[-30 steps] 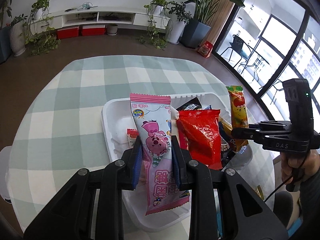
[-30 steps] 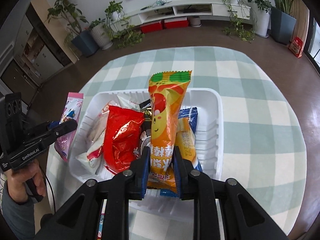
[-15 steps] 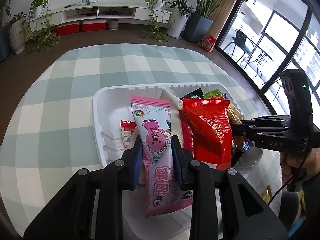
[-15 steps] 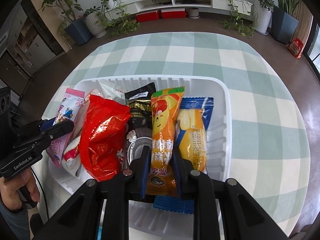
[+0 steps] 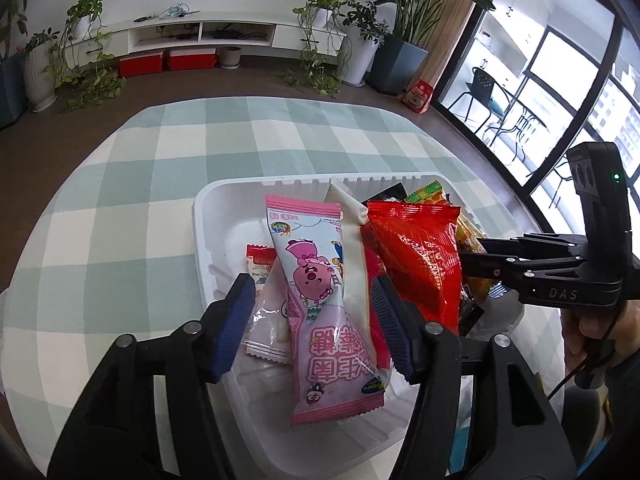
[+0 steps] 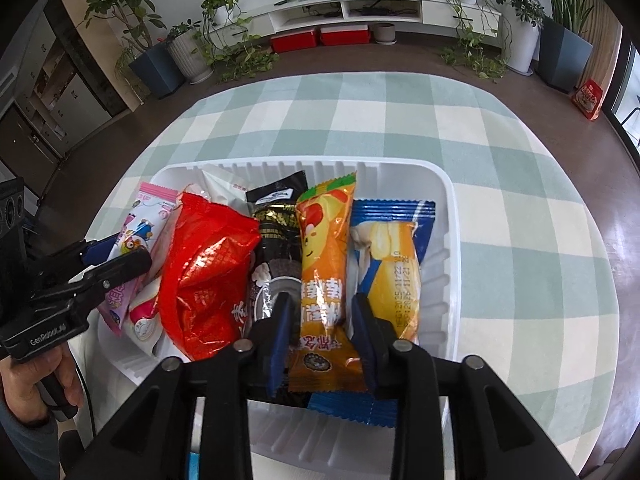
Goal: Organize snacks
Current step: 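Lower both snacks into the tray and open both grippers, then grasp the red star-print cookie packet with the left gripper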
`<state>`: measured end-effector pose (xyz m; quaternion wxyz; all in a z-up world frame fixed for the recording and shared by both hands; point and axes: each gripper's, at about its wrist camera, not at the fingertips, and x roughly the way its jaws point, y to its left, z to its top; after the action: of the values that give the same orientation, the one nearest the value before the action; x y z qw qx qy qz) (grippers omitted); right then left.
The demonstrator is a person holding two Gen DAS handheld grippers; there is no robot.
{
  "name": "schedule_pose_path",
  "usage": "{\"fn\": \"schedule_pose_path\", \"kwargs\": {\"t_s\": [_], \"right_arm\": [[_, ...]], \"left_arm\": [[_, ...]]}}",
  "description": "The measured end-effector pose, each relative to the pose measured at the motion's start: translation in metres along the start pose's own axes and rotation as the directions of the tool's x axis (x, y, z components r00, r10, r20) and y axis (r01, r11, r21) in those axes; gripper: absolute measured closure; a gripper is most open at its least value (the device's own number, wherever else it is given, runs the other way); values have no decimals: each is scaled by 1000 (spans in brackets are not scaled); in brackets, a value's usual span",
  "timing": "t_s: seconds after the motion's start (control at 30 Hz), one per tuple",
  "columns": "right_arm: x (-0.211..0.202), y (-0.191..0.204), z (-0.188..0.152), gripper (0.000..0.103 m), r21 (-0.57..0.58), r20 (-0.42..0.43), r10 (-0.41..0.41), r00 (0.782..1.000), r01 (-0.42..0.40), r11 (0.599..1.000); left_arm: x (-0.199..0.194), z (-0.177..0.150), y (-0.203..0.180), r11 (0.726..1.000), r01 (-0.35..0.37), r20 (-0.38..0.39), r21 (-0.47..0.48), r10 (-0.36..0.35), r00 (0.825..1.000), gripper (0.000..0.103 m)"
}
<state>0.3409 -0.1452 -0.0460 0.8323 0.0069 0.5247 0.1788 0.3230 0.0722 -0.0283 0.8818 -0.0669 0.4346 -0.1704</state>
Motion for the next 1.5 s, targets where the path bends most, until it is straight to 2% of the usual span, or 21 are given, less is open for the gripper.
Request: {"fn": "schedule_pose_path", "kwargs": {"t_s": [0.07,0.1,0.13,0.2,0.27,0.3,0.43,0.57,0.73,0.87,1.13,1.2,1.3,1.4,1.5], "right_arm": [[-6,2,-1,51,-6,17,9,1000,-8,1000],[-8,3,-2,50,-8,23,5,1000,-5,1000],[-13,3,-3,48,-9,32,2,999,-2,1000],[-23,3,-7,45,-1,47,19,999,-19,1000],[-38,-1,-14,34,21,79,54,995,-56,998],[-46,-5,-19,32,37,100,74,992,-78,996],[-79,-23,-47,12,139,195,173,965,-202,969],[-100,-37,-88,8,224,243,241,940,-296,929],[-114,-37,-148,7,246,246,250,936,-310,918],[-115,-37,-193,7,298,235,280,931,-343,891],[-109,-16,-237,7,298,207,250,946,-304,905],[-109,-8,-241,7,269,198,235,952,-283,921],[-111,-3,-245,7,237,195,213,957,-257,937],[-115,-4,-246,7,233,206,206,957,-252,939],[-115,-6,-246,7,242,200,211,957,-257,936]], "left_arm": [[-7,-1,-1,1000,0,13,-2,0,1000,45],[-11,-2,-2,1000,1,20,-3,0,1000,44],[-17,-3,-2,1000,1,30,-7,0,1000,39],[-29,-8,-4,1000,0,52,-10,1,999,27],[-46,-16,-5,1000,-2,82,-16,3,997,4],[-54,-21,-5,1000,3,95,-24,0,996,0],[-81,-46,-12,999,25,116,-38,-21,993,0],[-104,-79,-26,1000,20,119,-13,-19,993,0],[-124,-129,-42,999,52,106,5,-52,993,0],[-131,-166,-51,996,87,72,3,-87,994,0],[-140,-221,-67,995,55,50,-88,-51,997,0],[-138,-224,-74,997,49,43,-61,-47,998,0],[-134,-226,-86,999,18,2,29,-18,1000,0],[-135,-221,-90,994,49,-1,94,-49,999,0],[-131,-211,-93,976,62,-33,207,-56,998,0]]}}
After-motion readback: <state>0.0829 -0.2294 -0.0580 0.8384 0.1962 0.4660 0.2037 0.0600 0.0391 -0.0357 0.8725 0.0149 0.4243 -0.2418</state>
